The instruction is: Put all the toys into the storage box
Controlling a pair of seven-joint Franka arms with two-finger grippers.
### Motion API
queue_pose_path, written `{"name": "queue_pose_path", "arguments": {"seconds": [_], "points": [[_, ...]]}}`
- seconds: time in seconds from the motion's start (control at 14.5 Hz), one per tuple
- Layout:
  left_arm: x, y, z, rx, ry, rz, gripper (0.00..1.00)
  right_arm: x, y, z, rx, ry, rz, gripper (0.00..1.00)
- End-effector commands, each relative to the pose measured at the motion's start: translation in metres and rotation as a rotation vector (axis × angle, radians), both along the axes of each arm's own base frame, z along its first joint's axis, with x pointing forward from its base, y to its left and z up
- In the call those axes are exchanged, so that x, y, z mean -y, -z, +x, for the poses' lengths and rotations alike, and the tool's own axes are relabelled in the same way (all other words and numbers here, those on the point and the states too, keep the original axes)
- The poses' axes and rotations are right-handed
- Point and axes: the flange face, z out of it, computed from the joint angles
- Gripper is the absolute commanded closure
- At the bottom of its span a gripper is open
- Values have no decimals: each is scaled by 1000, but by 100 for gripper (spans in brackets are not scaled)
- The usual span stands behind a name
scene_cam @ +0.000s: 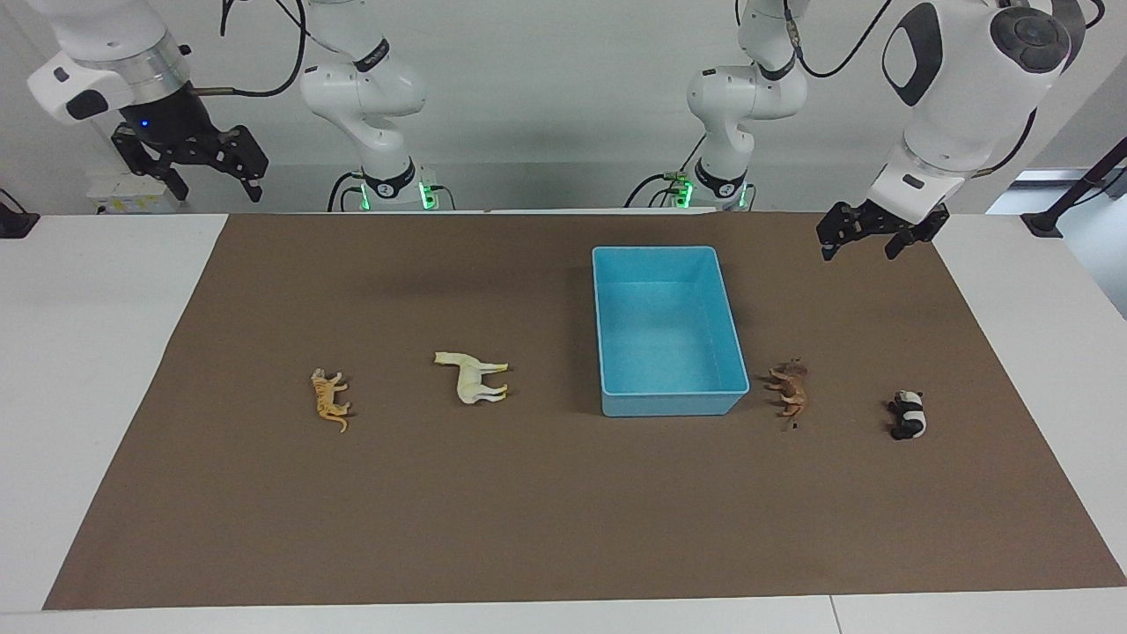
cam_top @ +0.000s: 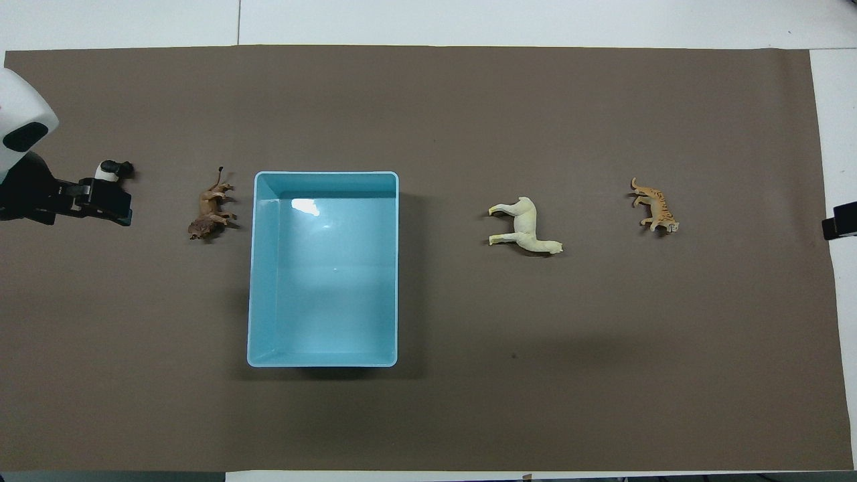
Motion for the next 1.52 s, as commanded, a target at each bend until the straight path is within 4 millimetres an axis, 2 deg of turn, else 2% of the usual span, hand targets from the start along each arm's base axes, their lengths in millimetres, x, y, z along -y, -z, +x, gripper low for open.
{"name": "queue_pose_path", "arguments": {"seconds": [0.0, 0.28, 0.48, 0.62, 0.76, 0.83, 0.97, 1.17, 1.31, 1.45], "points": [[-4, -2, -8, 3, 2, -12, 0, 2, 1, -6, 10, 19, -13, 0], [-14, 1, -12, 0, -27, -10, 0, 4, 2, -9, -6, 21, -8, 0], [-15, 16, 1, 130, -29, -20, 0, 4, 4, -12, -37, 20, -5, 0], [-23, 39, 14, 135, -42, -21, 0, 4, 5, -12, -37, 16, -5, 0], [-24, 81, 41, 146, -48, -20, 0, 5, 18, -11, 7, 7, -6, 0], [-25, 106, 52, 152, -48, -20, 0, 4, 34, -11, 43, 2, -6, 0], [-31, 144, 70, 171, -56, -22, 0, 0, 79, -3, 58, -10, -5, 0], [-23, 202, 65, 187, -89, -27, 0, -7, 148, 21, 66, -37, -10, 0], [-12, 236, 68, 153, -126, -26, 0, -8, 187, 38, 64, -119, -14, 0], [-7, 250, 69, 142, -116, -27, 0, -8, 225, 58, 72, -183, -18, 0]]}}
